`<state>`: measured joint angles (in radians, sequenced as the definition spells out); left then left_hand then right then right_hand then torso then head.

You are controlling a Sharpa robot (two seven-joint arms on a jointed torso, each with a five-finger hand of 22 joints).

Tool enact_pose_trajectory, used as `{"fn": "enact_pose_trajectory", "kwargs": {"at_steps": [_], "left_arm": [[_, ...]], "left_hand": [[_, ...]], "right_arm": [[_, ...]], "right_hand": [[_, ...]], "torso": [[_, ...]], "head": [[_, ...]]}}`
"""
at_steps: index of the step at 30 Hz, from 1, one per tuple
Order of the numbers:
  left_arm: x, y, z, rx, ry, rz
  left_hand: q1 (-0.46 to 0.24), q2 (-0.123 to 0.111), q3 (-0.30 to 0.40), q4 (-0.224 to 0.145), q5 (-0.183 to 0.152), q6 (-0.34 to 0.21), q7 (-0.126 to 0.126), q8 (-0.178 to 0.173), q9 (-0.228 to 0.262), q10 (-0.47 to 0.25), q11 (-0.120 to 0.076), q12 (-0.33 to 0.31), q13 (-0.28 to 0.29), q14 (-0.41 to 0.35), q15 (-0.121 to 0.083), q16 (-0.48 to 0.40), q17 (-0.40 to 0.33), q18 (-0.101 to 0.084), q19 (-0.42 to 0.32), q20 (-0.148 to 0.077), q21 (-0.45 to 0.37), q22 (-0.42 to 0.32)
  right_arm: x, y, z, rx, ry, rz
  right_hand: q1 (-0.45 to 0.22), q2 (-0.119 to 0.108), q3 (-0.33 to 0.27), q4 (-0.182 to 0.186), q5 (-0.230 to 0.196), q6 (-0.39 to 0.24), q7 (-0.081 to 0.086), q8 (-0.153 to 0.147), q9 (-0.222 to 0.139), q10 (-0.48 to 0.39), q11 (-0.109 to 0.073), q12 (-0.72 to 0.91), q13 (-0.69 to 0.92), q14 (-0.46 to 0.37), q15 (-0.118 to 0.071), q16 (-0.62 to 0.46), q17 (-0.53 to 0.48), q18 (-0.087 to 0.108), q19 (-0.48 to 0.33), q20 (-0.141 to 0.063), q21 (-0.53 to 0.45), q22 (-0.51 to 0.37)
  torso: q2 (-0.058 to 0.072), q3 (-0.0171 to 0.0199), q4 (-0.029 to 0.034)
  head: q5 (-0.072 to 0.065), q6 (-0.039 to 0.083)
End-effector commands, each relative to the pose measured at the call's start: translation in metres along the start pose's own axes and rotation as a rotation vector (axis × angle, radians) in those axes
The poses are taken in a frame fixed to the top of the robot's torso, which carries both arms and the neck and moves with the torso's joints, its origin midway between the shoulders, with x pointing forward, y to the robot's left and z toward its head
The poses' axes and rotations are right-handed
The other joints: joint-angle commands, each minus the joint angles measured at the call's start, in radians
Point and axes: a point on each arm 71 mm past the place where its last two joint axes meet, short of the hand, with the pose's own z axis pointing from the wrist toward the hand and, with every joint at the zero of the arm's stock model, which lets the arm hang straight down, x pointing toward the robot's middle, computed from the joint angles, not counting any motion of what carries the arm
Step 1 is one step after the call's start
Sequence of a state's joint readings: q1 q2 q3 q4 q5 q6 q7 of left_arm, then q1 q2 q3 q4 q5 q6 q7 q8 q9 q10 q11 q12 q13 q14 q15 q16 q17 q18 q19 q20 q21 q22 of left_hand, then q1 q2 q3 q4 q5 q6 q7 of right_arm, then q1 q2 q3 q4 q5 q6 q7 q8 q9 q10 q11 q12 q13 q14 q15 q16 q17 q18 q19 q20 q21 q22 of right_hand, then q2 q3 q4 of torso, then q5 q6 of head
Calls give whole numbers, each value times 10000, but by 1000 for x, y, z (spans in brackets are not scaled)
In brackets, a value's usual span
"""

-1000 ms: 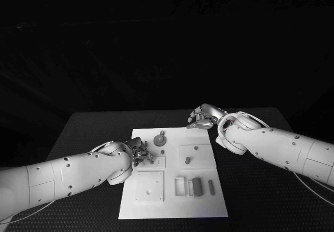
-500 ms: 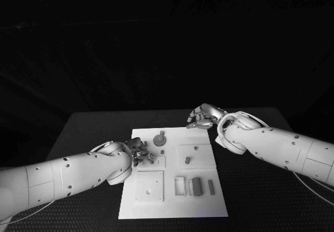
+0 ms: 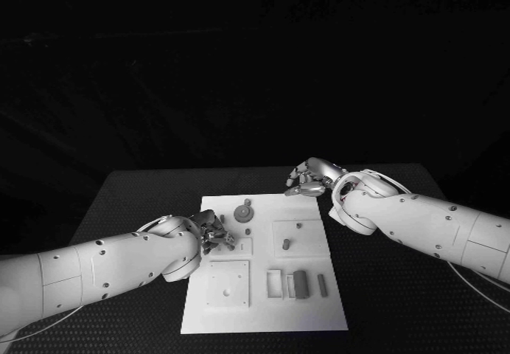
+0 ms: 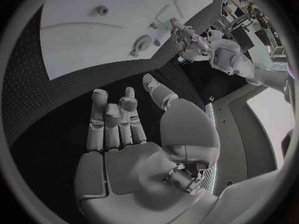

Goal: Assemble the parts on the task board

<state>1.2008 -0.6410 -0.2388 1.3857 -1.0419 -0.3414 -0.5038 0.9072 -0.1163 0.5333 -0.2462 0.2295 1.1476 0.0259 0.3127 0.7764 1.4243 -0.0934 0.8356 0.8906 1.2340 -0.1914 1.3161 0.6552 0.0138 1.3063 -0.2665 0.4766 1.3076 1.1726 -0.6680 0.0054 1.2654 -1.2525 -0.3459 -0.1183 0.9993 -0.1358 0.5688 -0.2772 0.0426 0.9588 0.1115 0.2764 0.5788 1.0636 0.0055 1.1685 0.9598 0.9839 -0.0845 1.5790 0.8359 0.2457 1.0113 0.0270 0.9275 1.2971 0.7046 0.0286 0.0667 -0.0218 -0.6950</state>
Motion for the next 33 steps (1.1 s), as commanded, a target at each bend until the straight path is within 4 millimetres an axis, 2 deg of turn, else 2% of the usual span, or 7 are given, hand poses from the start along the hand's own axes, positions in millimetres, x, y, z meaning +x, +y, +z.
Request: {"fn": "enact_pose_trajectory", "kwargs": {"at_steps": [1,3,33], "left_arm": [[3,-2,-1,165,264,26],[3,-2,-1,172,290,39],[5,0,-1,85,568,180]], "left_hand": [[-69,-136,-79,3,46,844,-295,-40,-3,-281,-202,44,-22,-138,-127,68,-25,-61,2,-77,-40,125],[-172,-251,-179,19,37,844,-290,-45,-2,-287,-198,50,-27,-144,-124,81,-38,-69,-1,-71,-45,128],[-172,-251,-179,19,37,844,-290,-45,-2,-287,-198,50,-27,-144,-124,81,-38,-69,-1,-71,-45,128]], "right_arm": [[0,0,0,-53,76,-4],[0,0,0,-42,85,-1],[1,-1,0,-21,140,6]], "right_hand": [[-31,73,43,41,57,-12,80,-62,9,-29,28,-9,-17,-3,-90,-19,-17,161,-72,14,-16,-6],[-35,71,42,42,57,-13,80,-62,9,-29,28,-9,-18,-4,-90,-19,-18,161,-72,15,-16,-6],[-62,65,42,57,57,-14,80,-65,19,-30,28,-5,-30,-7,-90,-16,-24,161,-74,16,-16,-6]], "torso": [[-2,-3,5],[-2,-3,3],[-6,5,1]], "head": [[-7,-1],[-6,-5],[4,-22]]}}
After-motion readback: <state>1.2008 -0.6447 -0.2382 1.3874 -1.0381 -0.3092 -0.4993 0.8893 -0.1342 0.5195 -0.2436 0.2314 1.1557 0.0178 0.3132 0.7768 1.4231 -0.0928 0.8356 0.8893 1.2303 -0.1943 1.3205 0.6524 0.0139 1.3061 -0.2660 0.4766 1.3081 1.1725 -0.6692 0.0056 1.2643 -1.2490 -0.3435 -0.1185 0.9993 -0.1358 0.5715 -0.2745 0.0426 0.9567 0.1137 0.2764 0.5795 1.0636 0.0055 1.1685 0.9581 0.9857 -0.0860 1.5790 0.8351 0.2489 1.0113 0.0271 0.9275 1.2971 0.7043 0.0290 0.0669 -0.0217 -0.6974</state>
